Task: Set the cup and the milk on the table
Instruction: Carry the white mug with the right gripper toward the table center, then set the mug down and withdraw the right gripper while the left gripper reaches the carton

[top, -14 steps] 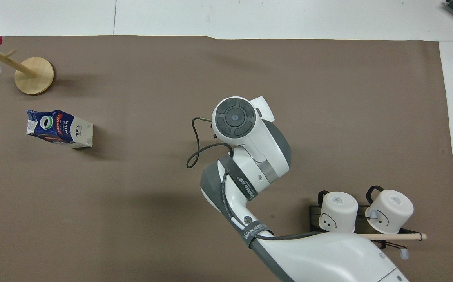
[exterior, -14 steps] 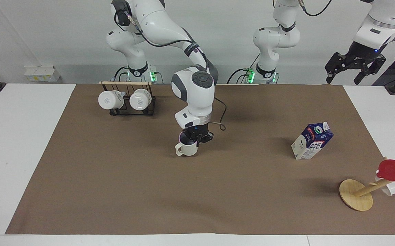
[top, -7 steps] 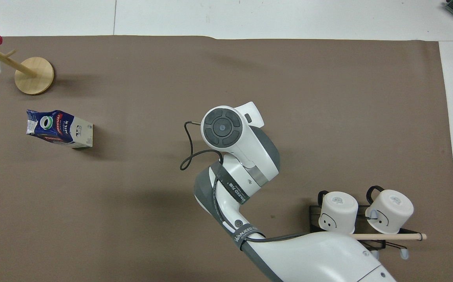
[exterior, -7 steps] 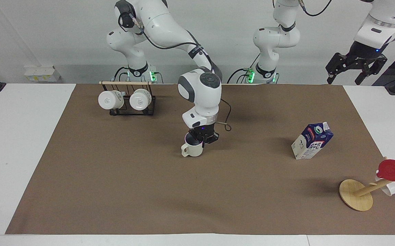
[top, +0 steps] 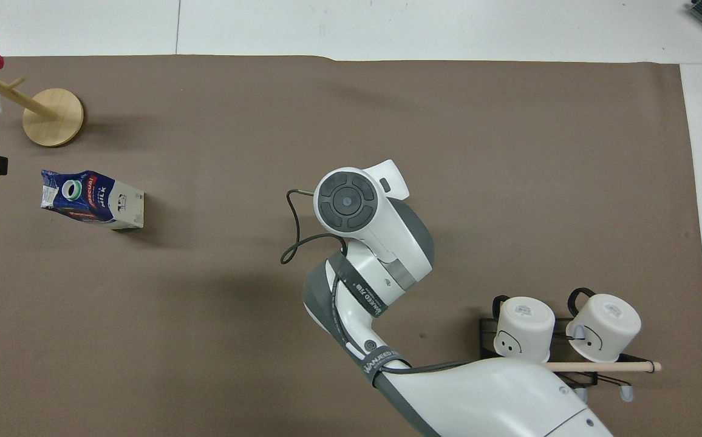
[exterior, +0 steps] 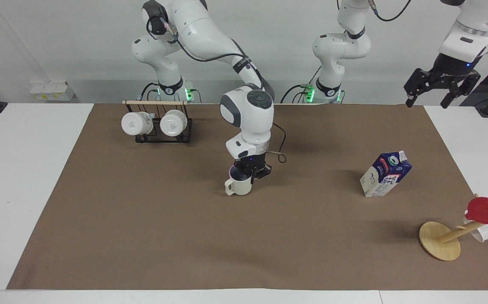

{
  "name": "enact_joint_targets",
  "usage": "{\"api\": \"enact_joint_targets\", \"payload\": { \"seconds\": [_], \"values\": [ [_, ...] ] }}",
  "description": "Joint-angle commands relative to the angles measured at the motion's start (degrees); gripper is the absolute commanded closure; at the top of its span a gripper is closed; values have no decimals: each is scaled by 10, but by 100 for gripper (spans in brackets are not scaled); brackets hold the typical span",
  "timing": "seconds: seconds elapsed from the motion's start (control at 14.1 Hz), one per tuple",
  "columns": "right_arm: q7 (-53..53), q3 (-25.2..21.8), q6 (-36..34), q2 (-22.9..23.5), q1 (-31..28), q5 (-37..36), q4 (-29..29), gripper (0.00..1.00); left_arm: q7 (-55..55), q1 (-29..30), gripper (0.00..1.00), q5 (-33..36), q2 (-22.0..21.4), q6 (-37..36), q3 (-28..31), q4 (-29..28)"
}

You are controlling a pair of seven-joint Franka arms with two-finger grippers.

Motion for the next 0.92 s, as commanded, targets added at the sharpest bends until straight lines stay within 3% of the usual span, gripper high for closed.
{"api": "enact_joint_targets", "payload": {
  "seconds": [0.0,0.5,0.85],
  "values": [
    [20,-1,5,-8,-1,-19,-6,0,8,15,0,-9,32,42,-1,-5],
    [-74,-6,-71,-114,-47,-10,-7,0,5,15,0,-8,102,141,-1,-26],
    [-228,-5,-164,-188,-115,19,-8,0,0,11,0,-8,95,206,-2,-132]
  ]
}}
